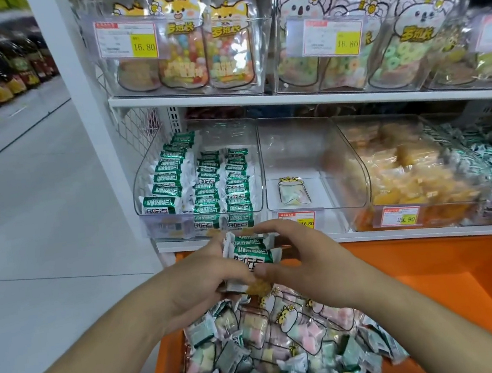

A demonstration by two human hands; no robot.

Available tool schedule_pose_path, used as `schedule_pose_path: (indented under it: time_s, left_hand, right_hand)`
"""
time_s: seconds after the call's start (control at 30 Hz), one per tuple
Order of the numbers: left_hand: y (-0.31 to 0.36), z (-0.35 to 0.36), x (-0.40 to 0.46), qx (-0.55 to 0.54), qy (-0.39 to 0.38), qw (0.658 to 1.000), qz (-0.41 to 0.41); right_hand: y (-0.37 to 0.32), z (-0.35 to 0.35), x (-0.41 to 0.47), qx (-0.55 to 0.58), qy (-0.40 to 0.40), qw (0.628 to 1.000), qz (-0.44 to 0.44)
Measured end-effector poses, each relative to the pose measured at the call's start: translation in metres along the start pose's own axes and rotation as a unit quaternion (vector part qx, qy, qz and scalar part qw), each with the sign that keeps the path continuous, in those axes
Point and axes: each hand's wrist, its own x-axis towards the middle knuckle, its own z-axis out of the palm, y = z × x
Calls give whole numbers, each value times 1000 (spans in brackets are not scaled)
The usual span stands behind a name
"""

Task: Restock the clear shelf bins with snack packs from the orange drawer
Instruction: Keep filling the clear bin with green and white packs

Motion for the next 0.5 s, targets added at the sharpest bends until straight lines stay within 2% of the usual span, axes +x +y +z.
schedule_pose_path:
  time_s: [0.2,0.33,0.5]
  left_hand:
    - [0,-1,-1,1,49,999,-6]
    - [6,5,-5,12,56,998,13]
    - [15,8,-8,33,103,994,33]
  right_hand:
    - [-1,2,3,2,-14,1000,10]
    - [-4,-1,5,8,-36,999,16]
    - [-11,-2,13,16,-35,999,20]
